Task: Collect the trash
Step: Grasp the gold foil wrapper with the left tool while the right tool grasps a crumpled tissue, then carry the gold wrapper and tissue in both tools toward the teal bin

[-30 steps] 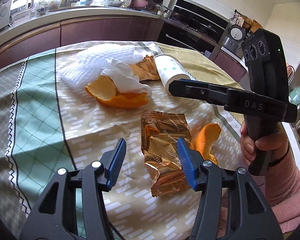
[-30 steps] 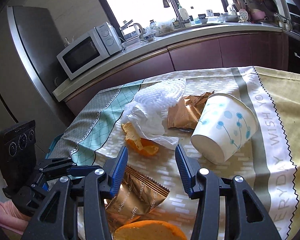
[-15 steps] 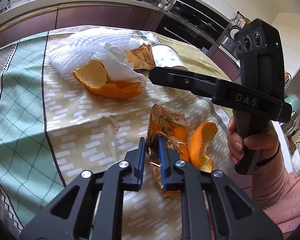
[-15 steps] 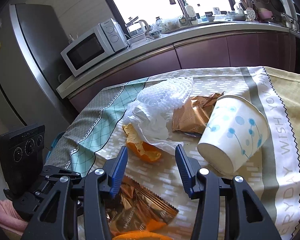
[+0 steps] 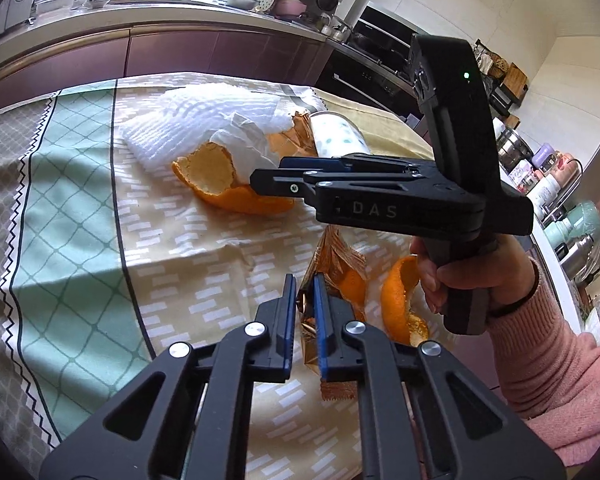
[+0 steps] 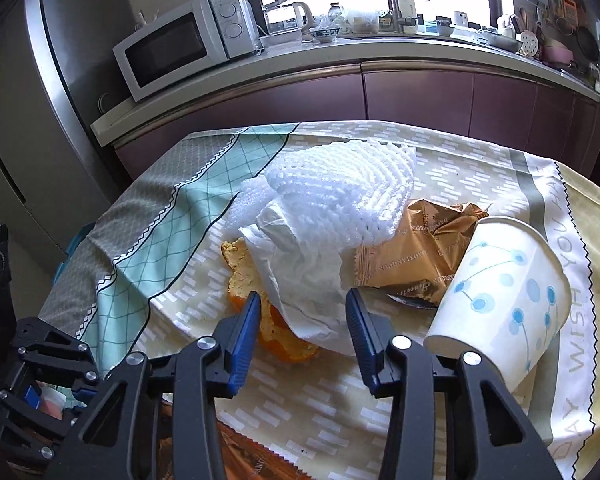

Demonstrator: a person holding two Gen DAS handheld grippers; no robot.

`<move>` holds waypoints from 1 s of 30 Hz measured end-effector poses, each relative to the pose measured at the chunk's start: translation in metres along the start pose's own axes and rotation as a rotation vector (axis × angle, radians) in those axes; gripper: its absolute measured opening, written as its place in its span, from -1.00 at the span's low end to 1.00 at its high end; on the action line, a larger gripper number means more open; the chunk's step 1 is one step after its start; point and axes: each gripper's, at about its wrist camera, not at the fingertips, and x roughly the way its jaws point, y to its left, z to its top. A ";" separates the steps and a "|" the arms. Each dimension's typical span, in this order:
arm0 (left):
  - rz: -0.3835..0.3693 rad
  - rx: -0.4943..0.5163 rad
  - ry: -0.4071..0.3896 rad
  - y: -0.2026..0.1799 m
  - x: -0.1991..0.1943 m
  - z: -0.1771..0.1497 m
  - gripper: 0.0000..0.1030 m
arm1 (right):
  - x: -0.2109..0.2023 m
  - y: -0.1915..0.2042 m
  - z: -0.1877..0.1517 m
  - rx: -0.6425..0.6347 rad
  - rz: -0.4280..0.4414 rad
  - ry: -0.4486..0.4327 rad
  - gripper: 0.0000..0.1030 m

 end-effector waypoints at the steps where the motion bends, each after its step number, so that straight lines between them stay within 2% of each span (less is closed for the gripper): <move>1: 0.000 -0.007 -0.004 0.003 -0.003 0.000 -0.83 | 0.000 0.000 -0.001 0.001 0.001 -0.004 -0.55; 3: 0.003 -0.016 -0.013 0.006 -0.008 -0.003 -0.83 | -0.004 0.000 -0.003 0.002 0.004 -0.015 -0.68; 8: 0.008 -0.042 -0.044 0.015 -0.019 -0.005 -0.83 | -0.018 0.000 -0.004 0.008 0.002 -0.059 -0.77; 18: 0.023 -0.086 -0.126 0.036 -0.052 -0.007 -0.83 | -0.048 0.015 -0.001 -0.007 0.053 -0.126 -0.79; 30: 0.083 -0.150 -0.217 0.067 -0.107 -0.019 -0.83 | -0.053 0.048 0.002 -0.034 0.138 -0.154 -0.79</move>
